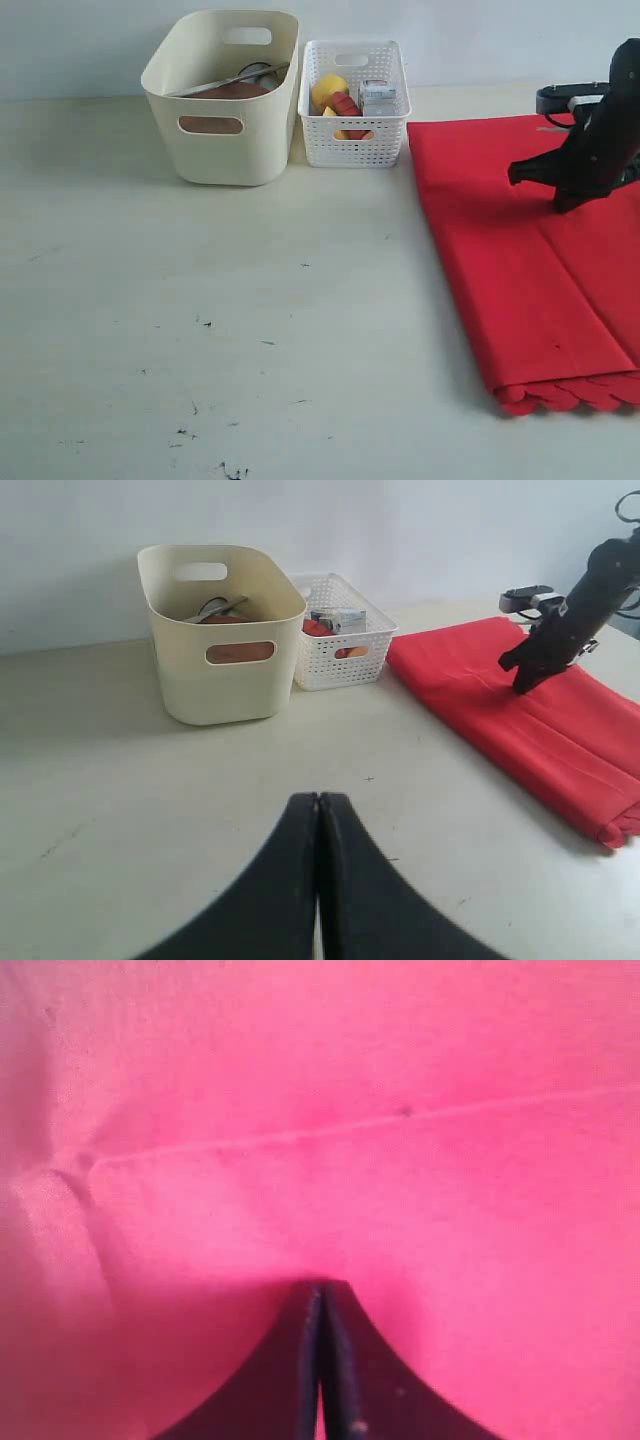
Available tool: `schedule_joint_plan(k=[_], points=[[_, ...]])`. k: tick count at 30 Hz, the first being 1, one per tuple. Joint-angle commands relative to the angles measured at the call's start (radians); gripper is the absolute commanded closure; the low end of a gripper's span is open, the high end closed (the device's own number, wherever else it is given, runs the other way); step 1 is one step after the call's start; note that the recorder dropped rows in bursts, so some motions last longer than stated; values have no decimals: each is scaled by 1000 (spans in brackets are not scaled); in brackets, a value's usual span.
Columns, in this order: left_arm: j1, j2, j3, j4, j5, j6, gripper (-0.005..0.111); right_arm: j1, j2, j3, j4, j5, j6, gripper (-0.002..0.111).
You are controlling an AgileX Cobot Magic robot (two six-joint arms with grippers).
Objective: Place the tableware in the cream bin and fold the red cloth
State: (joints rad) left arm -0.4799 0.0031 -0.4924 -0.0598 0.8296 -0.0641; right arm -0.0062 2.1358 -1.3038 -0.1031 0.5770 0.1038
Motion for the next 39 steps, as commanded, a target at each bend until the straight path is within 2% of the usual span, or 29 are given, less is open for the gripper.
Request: schedule_joint_plan(k=[1, 14, 26, 34, 39], points=[[4, -3, 6, -7, -14, -10, 107, -2, 81, -37, 24, 0, -5, 108], [4, -3, 6, -7, -18, -10, 107, -2, 203, -233, 103, 9, -7, 108], [4, -3, 6, -7, -22, -10, 107, -2, 274, -411, 98, 64, -18, 108], [4, -3, 6, -7, -24, -10, 107, -2, 253, -474, 103, 161, -84, 108], [4, -3, 6, -7, -27, -10, 107, 8, 158, -464, 112, 148, -123, 108]])
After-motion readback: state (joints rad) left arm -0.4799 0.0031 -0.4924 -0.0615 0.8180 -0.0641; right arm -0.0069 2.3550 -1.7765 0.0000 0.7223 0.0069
